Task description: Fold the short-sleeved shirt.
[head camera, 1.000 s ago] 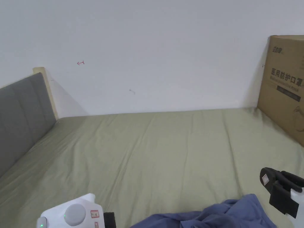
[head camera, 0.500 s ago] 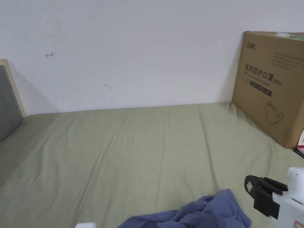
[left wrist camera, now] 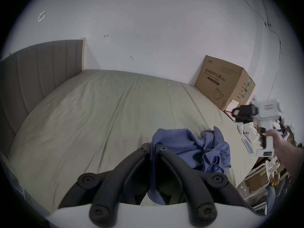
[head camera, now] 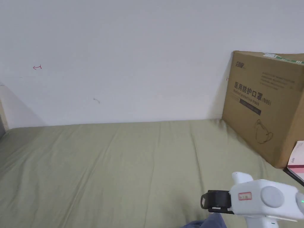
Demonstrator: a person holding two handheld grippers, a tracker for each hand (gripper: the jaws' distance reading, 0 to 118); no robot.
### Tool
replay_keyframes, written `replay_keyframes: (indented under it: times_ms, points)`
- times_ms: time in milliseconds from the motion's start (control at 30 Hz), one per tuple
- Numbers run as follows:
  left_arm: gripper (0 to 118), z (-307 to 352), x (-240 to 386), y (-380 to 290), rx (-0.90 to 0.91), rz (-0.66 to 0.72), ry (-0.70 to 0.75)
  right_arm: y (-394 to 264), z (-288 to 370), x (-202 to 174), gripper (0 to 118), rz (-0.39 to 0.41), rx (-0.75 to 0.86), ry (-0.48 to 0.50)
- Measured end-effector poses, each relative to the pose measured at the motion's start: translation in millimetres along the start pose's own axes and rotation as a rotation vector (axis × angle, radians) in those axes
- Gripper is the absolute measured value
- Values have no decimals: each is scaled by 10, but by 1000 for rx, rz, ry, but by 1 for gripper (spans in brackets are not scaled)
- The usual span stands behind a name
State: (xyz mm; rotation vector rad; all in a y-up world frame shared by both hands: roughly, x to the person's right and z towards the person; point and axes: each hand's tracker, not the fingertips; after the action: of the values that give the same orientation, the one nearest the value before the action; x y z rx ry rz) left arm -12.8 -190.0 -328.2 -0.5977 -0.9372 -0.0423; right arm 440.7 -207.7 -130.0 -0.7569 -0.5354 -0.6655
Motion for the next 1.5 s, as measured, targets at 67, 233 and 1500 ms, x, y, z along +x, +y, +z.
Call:
replay_keyframes:
  times_ms: [67,233,1500]
  points:
    - [5,17,33,11,-4,-5,-4,50,-363,158,106,-60,-104,-49]
    - [5,10,33,4,-27,-7,5,-67,-987,357,104,-52,-305,-144]
    - [5,369,-514,2602,354,29,148,1370,2047,-775,12,183,382,37]
